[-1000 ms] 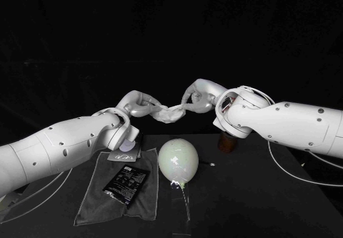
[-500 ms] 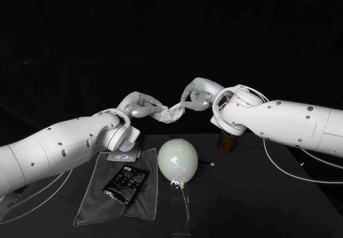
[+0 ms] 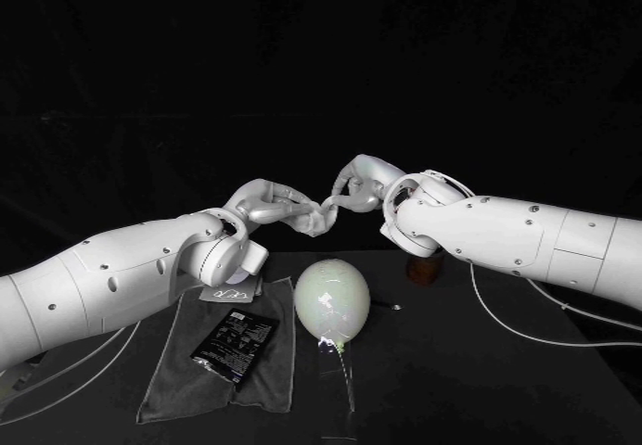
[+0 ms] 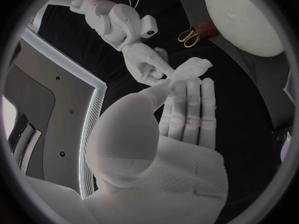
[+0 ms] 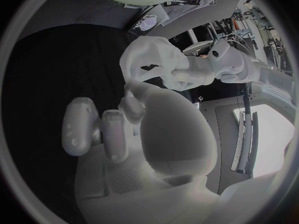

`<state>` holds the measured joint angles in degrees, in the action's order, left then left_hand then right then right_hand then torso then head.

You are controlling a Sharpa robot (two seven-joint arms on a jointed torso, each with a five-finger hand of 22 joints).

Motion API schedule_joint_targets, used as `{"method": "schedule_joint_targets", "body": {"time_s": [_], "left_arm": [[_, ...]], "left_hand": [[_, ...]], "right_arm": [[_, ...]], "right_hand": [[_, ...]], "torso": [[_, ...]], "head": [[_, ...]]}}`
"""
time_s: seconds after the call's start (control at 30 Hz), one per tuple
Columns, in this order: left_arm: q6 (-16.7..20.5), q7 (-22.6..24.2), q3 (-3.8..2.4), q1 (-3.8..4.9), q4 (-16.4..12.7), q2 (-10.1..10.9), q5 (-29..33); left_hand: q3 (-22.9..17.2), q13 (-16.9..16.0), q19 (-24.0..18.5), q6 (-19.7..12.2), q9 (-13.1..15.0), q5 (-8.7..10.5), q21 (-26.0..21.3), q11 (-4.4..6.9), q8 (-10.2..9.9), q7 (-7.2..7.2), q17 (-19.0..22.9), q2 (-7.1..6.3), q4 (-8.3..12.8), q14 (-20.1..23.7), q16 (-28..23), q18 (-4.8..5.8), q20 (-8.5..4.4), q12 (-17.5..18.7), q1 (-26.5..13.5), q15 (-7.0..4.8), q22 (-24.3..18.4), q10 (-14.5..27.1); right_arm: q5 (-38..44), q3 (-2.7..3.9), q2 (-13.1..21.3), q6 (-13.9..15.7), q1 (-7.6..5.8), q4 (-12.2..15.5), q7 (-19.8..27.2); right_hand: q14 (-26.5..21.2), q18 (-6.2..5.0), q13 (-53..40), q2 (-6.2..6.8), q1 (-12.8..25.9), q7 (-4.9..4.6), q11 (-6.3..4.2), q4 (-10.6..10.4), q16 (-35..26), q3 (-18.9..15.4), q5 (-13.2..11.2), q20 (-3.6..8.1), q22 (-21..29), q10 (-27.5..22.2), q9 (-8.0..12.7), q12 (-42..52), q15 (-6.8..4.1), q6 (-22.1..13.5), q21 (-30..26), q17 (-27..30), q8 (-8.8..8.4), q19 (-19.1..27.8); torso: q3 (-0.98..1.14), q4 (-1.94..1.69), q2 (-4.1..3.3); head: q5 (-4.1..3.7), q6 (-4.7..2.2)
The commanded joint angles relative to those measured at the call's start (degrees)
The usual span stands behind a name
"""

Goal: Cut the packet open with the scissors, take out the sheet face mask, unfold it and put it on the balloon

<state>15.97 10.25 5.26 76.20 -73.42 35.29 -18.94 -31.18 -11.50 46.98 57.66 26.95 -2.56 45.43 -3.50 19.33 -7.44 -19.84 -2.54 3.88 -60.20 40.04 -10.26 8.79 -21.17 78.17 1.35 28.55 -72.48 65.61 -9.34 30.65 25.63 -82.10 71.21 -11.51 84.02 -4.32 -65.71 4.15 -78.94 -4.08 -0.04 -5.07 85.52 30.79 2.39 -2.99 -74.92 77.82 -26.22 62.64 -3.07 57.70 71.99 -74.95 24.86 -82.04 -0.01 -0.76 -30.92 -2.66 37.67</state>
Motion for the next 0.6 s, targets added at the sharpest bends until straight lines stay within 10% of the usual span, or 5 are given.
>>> {"method": "schedule_joint_targets", "body": {"time_s": [0.03, 0.3, 0.43, 0.6], "left_arm": [[-2.67, -1.26, -0.13, 0.05, -0.49, 0.1, 6.3], [-1.76, -4.27, -0.18, 0.07, -1.58, 0.42, 10.43], [-0.45, -5.91, -0.19, 0.08, -2.09, 0.51, 12.44], [1.44, -7.11, -0.19, 0.08, -2.51, 0.65, 14.37]], "left_hand": [[-0.06, 0.16, 1.19, -0.45, 2.76, -0.21, -0.13, 0.22, 0.36, -0.02, 0.36, 0.05, -0.21, -1.83, -0.91, -0.42, -0.48, 0.43, -0.28, -0.36, -0.36, -0.52], [-0.34, 0.68, 4.58, -1.01, 3.85, -0.22, -0.58, 0.38, 0.46, -0.02, 0.74, -0.07, -0.91, -7.12, -3.89, -0.3, -1.84, 2.01, -0.38, -0.97, -1.51, -1.94], [-0.45, 0.81, 5.32, -1.15, 4.1, -0.26, -0.74, 0.47, 0.48, 0.06, 0.61, -0.1, -1.16, -8.2, -4.42, -0.31, -2.07, 2.37, -0.44, -1.14, -1.8, -2.39], [-0.97, 1.11, 7.28, -1.18, 4.57, -0.29, -0.65, 0.7, 0.59, 0.22, 0.02, -0.21, -1.36, -10.74, -4.83, -0.36, -2.79, 3.1, -0.42, -1.64, -2.19, -3.13]], "right_arm": [[-1.73, -0.1, -0.54, 0.29, 0.42, -1.07, 1.73], [-6.4, -0.29, -0.75, 0.33, 1.58, -1.63, 4.41], [-9.34, -0.34, 0.27, 0.54, 2.16, -0.29, 6.26], [-11.96, -0.37, 2.42, 3.01, 2.9, 2.06, 8.82]], "right_hand": [[3.27, 0.53, 0.41, -0.14, 0.72, -0.31, 0.1, -0.02, -0.54, 0.4, 0.4, -0.06, -10.07, -0.53, -1.58, -0.83, -0.18, -0.48, -0.53, -7.99, 0.4, 0.55], [0.07, -1.16, 7.68, 1.05, 2.34, -1.44, 1.07, -0.43, -5.36, 0.25, 0.41, -0.65, -7.39, -6.79, -1.13, -10.45, 0.74, -3.5, -10.18, -2.11, -0.36, 5.54], [-13.7, -5.12, 19.16, 4.86, 5.58, -4.89, 4.3, -3.0, -23.14, -2.17, 0.34, -2.74, 1.95, -18.25, 1.36, -25.95, 3.62, -9.37, -39.62, 15.98, -4.68, 22.09], [-18.53, -5.5, 22.52, 5.81, 5.24, -5.6, 4.96, -3.83, -29.71, -3.28, 0.39, -3.89, 4.55, -18.78, 2.7, -28.86, 4.41, -10.49, -43.23, 22.08, -6.49, 23.34]], "torso": [[-0.01, -0.01, 0.04], [0.03, 0.06, 0.04], [0.04, 0.11, 0.04], [0.05, 0.1, 0.07]], "head": [[-0.07, 0.06], [-0.06, 0.17], [0.02, 0.28], [-0.03, 0.35]]}}
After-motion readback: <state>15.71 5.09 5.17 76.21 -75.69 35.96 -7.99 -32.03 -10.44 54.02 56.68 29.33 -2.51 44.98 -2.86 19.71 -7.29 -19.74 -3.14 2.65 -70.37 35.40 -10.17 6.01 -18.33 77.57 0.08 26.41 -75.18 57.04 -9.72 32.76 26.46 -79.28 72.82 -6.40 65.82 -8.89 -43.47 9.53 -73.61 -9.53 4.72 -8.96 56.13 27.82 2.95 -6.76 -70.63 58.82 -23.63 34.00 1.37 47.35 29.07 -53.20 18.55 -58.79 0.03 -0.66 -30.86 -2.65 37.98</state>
